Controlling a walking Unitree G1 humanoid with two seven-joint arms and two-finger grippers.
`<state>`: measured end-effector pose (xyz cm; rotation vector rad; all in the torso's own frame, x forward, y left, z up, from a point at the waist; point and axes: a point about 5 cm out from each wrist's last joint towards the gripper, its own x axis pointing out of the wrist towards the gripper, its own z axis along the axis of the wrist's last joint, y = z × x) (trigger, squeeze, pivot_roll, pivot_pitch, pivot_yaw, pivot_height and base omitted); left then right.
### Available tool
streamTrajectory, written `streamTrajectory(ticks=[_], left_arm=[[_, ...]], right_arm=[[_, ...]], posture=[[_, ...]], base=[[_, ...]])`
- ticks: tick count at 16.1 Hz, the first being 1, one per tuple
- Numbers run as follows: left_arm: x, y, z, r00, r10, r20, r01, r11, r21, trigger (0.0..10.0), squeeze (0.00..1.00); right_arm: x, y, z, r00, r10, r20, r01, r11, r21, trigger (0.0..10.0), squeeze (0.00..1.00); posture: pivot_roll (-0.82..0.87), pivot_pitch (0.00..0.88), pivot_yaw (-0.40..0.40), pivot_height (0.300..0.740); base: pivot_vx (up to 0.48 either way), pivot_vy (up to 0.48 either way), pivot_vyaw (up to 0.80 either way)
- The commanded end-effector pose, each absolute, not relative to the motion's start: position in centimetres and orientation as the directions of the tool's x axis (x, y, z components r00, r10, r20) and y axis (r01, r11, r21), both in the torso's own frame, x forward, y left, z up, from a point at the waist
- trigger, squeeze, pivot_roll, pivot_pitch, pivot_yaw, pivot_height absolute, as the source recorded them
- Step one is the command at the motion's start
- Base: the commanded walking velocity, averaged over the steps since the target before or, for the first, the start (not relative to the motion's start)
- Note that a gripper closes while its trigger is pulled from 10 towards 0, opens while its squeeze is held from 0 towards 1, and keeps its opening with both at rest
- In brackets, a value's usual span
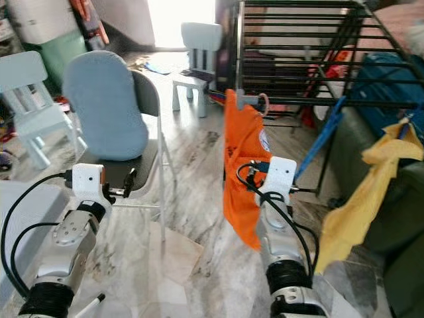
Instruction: Hang hanger
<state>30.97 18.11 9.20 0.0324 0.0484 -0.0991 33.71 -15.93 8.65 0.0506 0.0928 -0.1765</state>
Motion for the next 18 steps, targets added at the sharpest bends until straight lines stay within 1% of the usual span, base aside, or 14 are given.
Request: streamTrajectory(ticks=[1,2,4,6,7,9,12,15,18], left_arm=[[30.8,17.6,8.5,0.988,-0.136,-0.071,0.139,0.990,0.031,10.0,0.00],[30.4,17.1,7.7,0.978,-0.192,-0.088,0.195,0.980,0.028,10.0,0.00],[30.1,16.6,7.3,0.968,-0.231,-0.098,0.234,0.972,0.020,10.0,0.00],[29.9,15.7,8.2,0.958,-0.282,-0.048,0.282,0.959,-0.012,10.0,0.00],[29.9,15.3,8.4,0.953,-0.303,-0.029,0.302,0.953,-0.027,10.0,0.00],[29.9,15.0,8.6,0.952,-0.306,-0.019,0.305,0.952,-0.039,10.0,0.00],[29.5,15.3,8.6,0.951,-0.309,-0.017,0.308,0.950,-0.058,10.0,0.00],[29.7,15.9,9.5,0.949,-0.315,-0.002,0.314,0.947,-0.067,10.0,0.00],[30.2,15.4,10.7,0.957,-0.288,0.044,0.291,0.953,-0.087,10.0,0.00]], right_arm=[[33.7,-15.9,8.7,0.983,-0.161,-0.085,0.163,0.987,0.013,10.0,0.00],[33.5,-16.3,8.8,0.983,-0.167,-0.077,0.167,0.986,-0.008,10.0,0.00],[33.5,-16.9,9.1,0.983,-0.176,-0.055,0.173,0.983,-0.058,10.0,0.00],[33.5,-17.6,9.7,0.982,-0.189,-0.023,0.185,0.975,-0.122,10.0,0.00],[33.3,-17.7,9.5,0.983,-0.180,-0.027,0.175,0.977,-0.123,10.0,0.00],[33.3,-17.7,9.5,0.984,-0.174,-0.039,0.170,0.981,-0.097,10.0,0.00],[33.3,-18.1,9.9,0.982,-0.185,-0.028,0.182,0.980,-0.080,10.0,0.00],[33.3,-18.3,10.5,0.984,-0.175,-0.022,0.173,0.983,-0.056,10.0,0.00],[33.1,-18.3,10.8,0.985,-0.170,-0.017,0.169,0.984,-0.056,10.0,0.00]], posture=[[0.06,0.000,0.000,0.740],[0.01,0.000,-0.017,0.740],[-0.02,0.000,-0.027,0.740],[-0.05,0.000,-0.020,0.740],[-0.06,0.000,-0.018,0.740],[-0.06,0.000,-0.001,0.740],[-0.08,0.000,-0.006,0.740],[-0.08,0.000,-0.022,0.740],[-0.09,0.000,-0.023,0.740]], base=[[0.000,0.000,0.00],[0.000,0.000,0.00],[0.000,0.000,0.00],[0.000,0.000,0.00],[0.000,0.000,-0.63],[0.000,0.000,-0.80],[0.000,0.000,-0.80],[0.000,0.000,0.00],[0.161,0.000,0.00]])
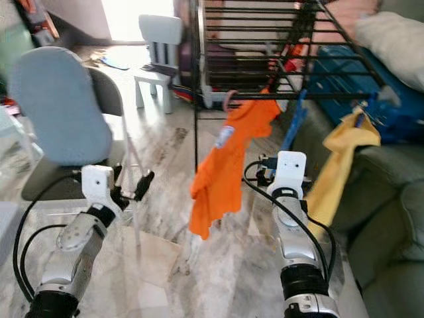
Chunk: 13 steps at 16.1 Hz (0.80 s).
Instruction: Hang hanger
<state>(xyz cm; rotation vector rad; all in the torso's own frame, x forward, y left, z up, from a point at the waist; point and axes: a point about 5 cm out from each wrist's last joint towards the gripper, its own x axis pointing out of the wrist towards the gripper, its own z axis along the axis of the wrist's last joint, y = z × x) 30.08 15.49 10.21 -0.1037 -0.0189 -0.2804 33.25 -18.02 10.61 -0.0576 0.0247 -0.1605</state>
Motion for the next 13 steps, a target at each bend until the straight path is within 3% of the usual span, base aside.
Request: streamTrajectory(ticks=[1,6,13], left_arm=[[30.3,15.1,11.1,0.963,-0.261,0.061,0.267,0.957,-0.111,10.0,0.00],[29.7,15.0,10.4,0.964,-0.265,0.029,0.267,0.957,-0.112,10.0,0.00],[29.7,14.8,10.1,0.945,-0.328,0.000,0.328,0.942,-0.074,10.0,0.00]], right_arm=[[33.0,-18.3,10.7,0.985,-0.170,-0.022,0.169,0.984,-0.056,10.0,0.00],[33.0,-18.0,11.2,0.985,-0.172,-0.027,0.170,0.983,-0.062,10.0,0.00],[32.9,-18.1,11.4,0.982,-0.186,-0.044,0.183,0.981,-0.066,10.0,0.00]], posture=[[-0.10,0.000,-0.023,0.740],[-0.11,0.000,-0.033,0.740],[-0.12,0.016,-0.044,0.740]], base=[[0.259,0.000,0.00],[0.297,0.000,0.00],[0.381,0.000,-0.57]])
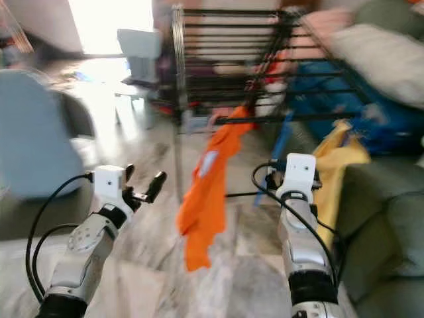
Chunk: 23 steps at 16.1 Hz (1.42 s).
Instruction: Hang hanger
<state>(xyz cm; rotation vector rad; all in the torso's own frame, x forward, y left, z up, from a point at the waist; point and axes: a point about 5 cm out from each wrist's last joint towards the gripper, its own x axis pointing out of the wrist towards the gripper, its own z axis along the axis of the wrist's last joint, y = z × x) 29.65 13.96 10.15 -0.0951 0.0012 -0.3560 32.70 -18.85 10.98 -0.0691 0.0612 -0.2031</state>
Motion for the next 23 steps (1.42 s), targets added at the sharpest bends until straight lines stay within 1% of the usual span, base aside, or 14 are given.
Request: streamTrajectory(ticks=[1,4,9,13,15,19,20,23], left_arm=[[29.7,14.7,9.9,0.938,-0.346,-0.007,0.344,0.936,-0.076,10.0,0.00],[30.0,14.7,10.0,0.941,-0.340,-0.008,0.338,0.937,-0.086,10.0,0.00],[30.3,14.8,9.9,0.956,-0.292,-0.012,0.289,0.952,-0.102,10.0,0.00],[29.9,15.3,9.5,0.963,-0.267,-0.027,0.263,0.959,-0.102,10.0,0.00],[30.1,15.7,9.7,0.965,-0.261,-0.027,0.258,0.963,-0.081,10.0,0.00],[30.3,15.6,9.8,0.963,-0.269,-0.031,0.266,0.961,-0.075,10.0,0.00],[30.3,15.6,9.8,0.960,-0.278,-0.032,0.275,0.958,-0.080,10.0,0.00],[30.1,15.4,9.8,0.956,-0.293,-0.027,0.290,0.953,-0.089,10.0,0.00]], right_arm=[[32.9,-18.1,11.4,0.982,-0.185,-0.046,0.182,0.981,-0.069,10.0,0.00],[32.9,-18.2,11.3,0.982,-0.179,-0.058,0.176,0.982,-0.065,10.0,0.00],[32.9,-17.5,10.8,0.984,-0.140,-0.114,0.136,0.990,-0.041,10.0,0.00],[33.4,-15.7,10.1,0.984,-0.048,-0.170,0.055,0.998,0.034,10.0,0.00],[33.6,-13.5,10.0,0.978,0.070,-0.197,-0.059,0.996,0.065,10.0,0.00],[34.0,-11.1,9.4,0.943,0.182,-0.277,-0.152,0.980,0.128,10.0,0.00],[34.1,-10.7,9.3,0.935,0.195,-0.295,-0.162,0.978,0.132,10.0,0.00],[35.2,-10.6,9.7,0.935,0.147,-0.322,-0.117,0.987,0.113,10.0,0.00]], posture=[[-0.12,0.019,-0.043,0.740],[-0.13,0.023,-0.046,0.740],[-0.13,0.023,-0.053,0.740],[-0.12,0.023,-0.055,0.740],[-0.12,0.024,-0.054,0.740],[-0.12,0.031,-0.054,0.740],[-0.11,0.033,-0.055,0.740],[-0.10,0.039,-0.056,0.740]], base=[[0.371,0.000,-0.41],[0.344,0.000,0.00],[0.000,0.000,0.00],[0.000,0.000,0.00],[0.000,0.000,0.00],[0.000,0.000,0.00],[0.000,0.000,0.00],[0.000,0.000,0.00]])
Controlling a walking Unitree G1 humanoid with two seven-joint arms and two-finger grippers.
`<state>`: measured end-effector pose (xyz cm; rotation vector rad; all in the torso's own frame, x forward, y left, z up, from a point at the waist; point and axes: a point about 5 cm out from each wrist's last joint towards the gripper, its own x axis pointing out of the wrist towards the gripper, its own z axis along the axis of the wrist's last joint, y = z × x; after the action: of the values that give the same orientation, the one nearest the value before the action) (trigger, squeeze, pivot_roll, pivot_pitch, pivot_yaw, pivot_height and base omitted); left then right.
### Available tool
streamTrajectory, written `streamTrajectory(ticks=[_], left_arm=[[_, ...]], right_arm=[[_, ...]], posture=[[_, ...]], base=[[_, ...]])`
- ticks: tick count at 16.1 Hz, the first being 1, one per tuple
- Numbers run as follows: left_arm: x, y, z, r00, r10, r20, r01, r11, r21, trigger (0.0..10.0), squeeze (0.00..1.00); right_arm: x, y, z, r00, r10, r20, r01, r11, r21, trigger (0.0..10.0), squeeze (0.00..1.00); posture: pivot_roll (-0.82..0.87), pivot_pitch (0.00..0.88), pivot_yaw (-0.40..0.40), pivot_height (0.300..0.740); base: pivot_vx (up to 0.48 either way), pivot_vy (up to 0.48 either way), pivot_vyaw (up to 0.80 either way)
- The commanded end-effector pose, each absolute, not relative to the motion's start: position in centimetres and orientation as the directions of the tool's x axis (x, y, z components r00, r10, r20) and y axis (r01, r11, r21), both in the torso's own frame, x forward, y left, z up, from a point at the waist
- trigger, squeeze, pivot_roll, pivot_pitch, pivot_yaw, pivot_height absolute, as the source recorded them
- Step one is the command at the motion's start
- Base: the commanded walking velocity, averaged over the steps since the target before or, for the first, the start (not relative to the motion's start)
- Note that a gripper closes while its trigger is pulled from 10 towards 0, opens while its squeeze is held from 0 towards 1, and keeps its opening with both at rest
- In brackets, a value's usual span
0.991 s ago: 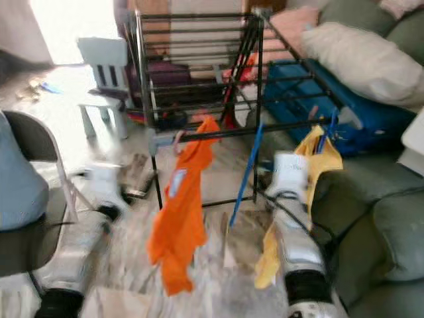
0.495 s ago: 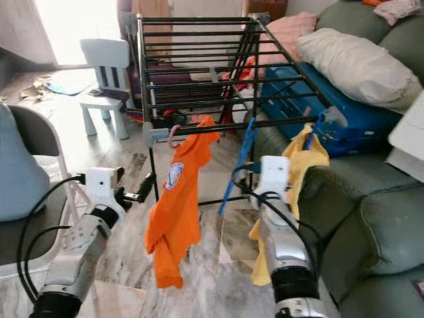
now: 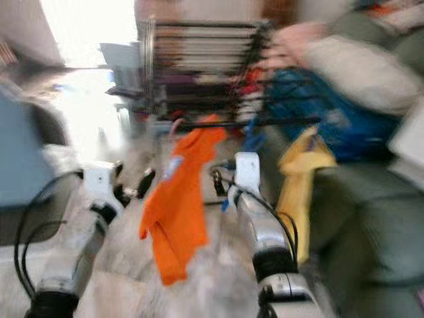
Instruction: Hang hanger
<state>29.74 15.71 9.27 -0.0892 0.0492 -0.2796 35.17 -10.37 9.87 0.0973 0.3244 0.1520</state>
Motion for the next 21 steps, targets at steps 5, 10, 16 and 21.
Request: streamTrajectory(ticks=[5,10,16,21], left_arm=[[29.4,15.2,9.6,0.949,-0.316,-0.020,0.312,0.944,-0.112,10.0,0.00],[29.4,15.4,9.5,0.947,-0.319,-0.036,0.313,0.943,-0.110,10.0,0.00],[28.5,16.4,8.5,0.960,-0.264,-0.094,0.258,0.964,-0.066,10.0,0.00],[27.2,16.7,8.0,0.952,-0.286,-0.106,0.286,0.958,-0.022,10.0,0.00]], right_arm=[[35.6,-10.6,10.1,0.943,0.147,-0.299,-0.116,0.986,0.119,10.0,0.00],[35.4,-11.4,10.3,0.963,0.077,-0.257,-0.051,0.993,0.109,10.0,0.00],[33.7,-14.6,10.1,0.980,-0.031,-0.196,0.051,0.994,0.097,10.0,0.00],[31.3,-18.6,9.6,0.973,-0.159,-0.165,0.162,0.987,0.005,10.0,0.00]], posture=[[-0.10,0.045,-0.055,0.740],[-0.10,0.052,-0.048,0.740],[-0.09,0.005,-0.010,0.740],[-0.08,0.000,0.031,0.740]], base=[[0.238,0.000,0.00],[0.107,0.382,0.00],[0.000,0.169,-0.27],[0.000,0.000,0.00]])
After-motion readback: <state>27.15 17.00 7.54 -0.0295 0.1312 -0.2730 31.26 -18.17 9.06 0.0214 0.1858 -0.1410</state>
